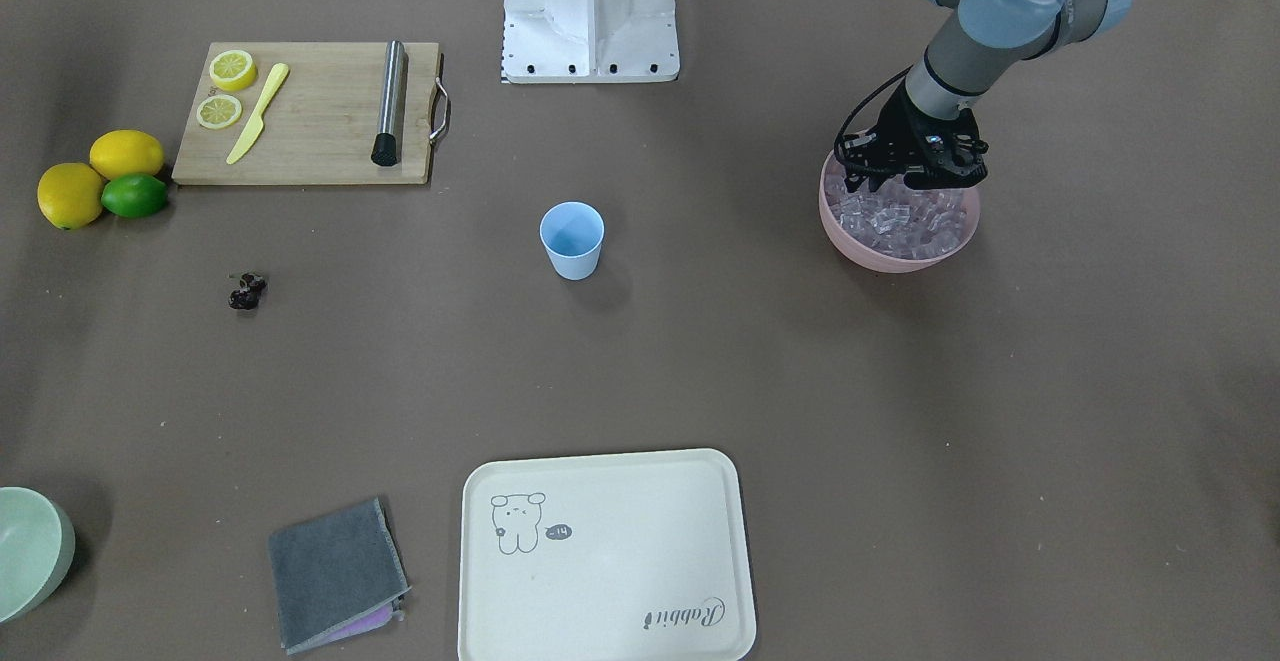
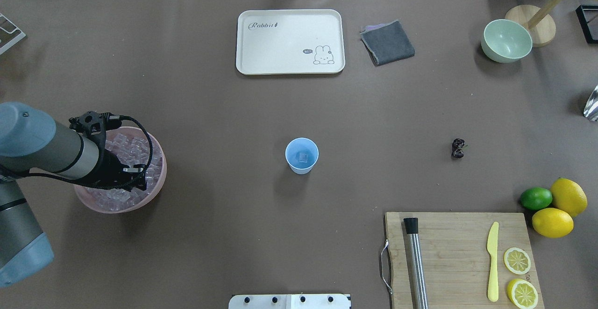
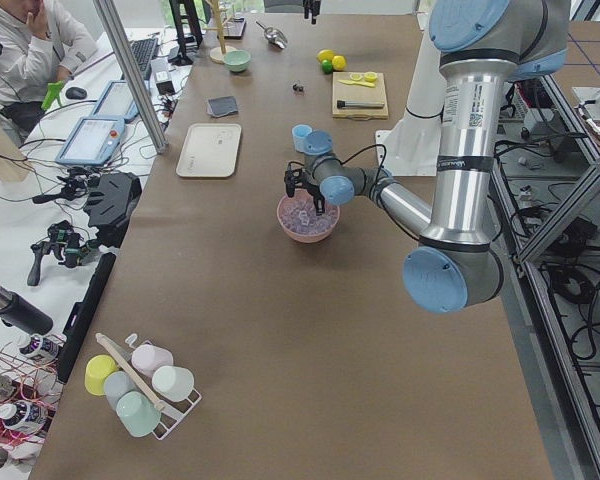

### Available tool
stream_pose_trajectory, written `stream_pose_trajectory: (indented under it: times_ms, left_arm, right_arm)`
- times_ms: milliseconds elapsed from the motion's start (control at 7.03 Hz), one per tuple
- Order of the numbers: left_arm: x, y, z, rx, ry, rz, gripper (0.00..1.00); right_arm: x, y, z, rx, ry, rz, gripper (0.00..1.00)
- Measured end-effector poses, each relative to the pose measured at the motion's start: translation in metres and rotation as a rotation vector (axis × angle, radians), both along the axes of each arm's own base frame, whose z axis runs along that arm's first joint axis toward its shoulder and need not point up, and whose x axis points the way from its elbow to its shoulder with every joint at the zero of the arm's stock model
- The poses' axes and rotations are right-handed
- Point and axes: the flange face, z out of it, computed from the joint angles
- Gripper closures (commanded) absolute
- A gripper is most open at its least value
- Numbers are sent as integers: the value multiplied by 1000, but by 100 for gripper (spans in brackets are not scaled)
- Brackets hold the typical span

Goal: Put ice and cherries in cup
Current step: 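Return the left gripper to the pink bowl and grasp another ice cube, then move the left gripper over the blue cup and release the ice cube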

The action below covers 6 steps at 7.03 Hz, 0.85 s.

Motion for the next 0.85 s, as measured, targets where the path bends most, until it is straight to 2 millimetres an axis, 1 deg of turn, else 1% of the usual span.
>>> stream_pose_trajectory:
  times_ms: [142,284,427,569,711,853]
  left_arm:
    - [-6,2,-8,-2,17,4,100]
    - [-18,2,-22,-7,52,10,100]
    - [-31,-5,-43,-12,103,9,100]
    - [-31,-18,-74,-16,158,-8,100]
    - [-13,-38,-118,-34,216,-39,100]
    - [14,-57,-163,-58,258,-72,100]
  right_arm:
    - [0,0,0,-1,0,-1,1]
    - [-1,0,0,-1,0,-2,1]
    - [-2,0,0,-1,0,-3,1]
    - [-2,0,-1,0,0,-5,1]
    - [-4,0,-1,1,-2,-8,1]
    - [-5,0,-2,1,-6,-12,1]
